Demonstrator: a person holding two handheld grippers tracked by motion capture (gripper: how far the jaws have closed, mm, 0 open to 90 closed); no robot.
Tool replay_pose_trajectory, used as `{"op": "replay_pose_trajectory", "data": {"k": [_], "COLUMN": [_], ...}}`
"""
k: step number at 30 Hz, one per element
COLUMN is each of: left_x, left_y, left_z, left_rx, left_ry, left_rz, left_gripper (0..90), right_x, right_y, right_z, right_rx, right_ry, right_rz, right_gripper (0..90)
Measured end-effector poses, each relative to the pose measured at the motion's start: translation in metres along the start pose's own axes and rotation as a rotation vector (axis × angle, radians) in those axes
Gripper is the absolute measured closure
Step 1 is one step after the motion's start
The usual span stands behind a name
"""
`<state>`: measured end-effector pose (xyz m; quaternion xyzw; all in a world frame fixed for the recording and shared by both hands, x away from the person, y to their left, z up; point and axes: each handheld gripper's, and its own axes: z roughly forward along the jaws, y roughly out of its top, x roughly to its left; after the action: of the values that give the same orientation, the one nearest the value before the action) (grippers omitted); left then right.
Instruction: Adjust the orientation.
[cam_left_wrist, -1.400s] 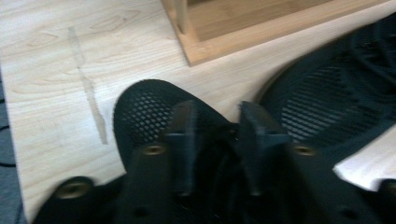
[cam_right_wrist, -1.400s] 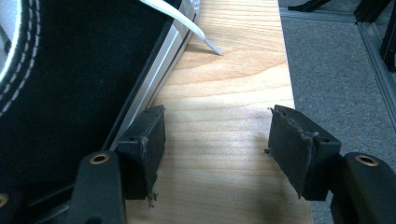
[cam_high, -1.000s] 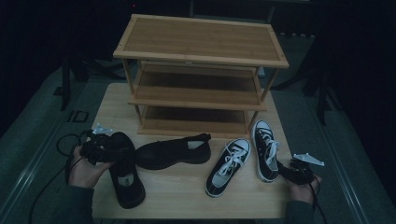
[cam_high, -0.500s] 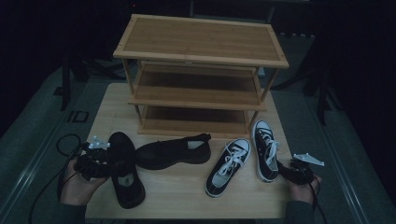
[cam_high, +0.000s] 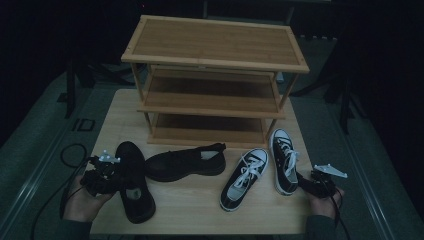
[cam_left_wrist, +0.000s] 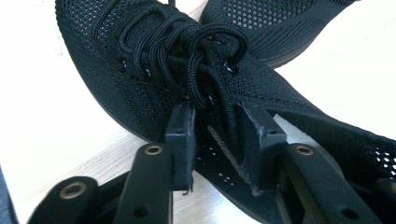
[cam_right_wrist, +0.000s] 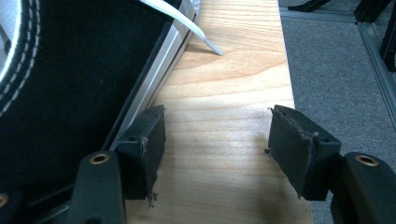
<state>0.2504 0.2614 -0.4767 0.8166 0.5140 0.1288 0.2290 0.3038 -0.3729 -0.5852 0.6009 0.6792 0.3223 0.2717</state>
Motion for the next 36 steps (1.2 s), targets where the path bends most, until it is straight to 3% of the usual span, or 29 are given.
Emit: {"op": "replay_pose_trajectory", "data": {"k": [8,17,25,31,34,36], "left_x": [0.000,0.025,0.032,0.034,0.036,0.035], "left_y": [0.001,0.002,0.011,0.017,0.019,0.019], "left_z": [0.002,-0.001,0.004,0.021,0.026,0.025], "left_rx": [0.028,0.009,0.025,0.059,0.055,0.035], "left_ry": [0.039,0.140,0.255,0.248,0.242,0.244], "left_rz": [0.025,-0.025,-0.016,0.003,0.008,0.034], "left_gripper": [86.0,87.3,86.9,81.2,86.4,87.4], "right_x": [0.000,0.000,0.000,0.000,0.000,0.000], "right_y": [0.000,0.000,0.000,0.000,0.000,0.000], "right_z": [0.000,0.000,0.000,0.000,0.000,0.000], "right_rx": [0.000,0.000,0.000,0.000,0.000,0.000], "right_ry": [0.000,0.000,0.000,0.000,0.000,0.000], "right_rz": [0.000,0.000,0.000,0.000,0.000,0.000], "right_gripper": [35.9,36.0,35.9,35.9,35.9,35.9]}}
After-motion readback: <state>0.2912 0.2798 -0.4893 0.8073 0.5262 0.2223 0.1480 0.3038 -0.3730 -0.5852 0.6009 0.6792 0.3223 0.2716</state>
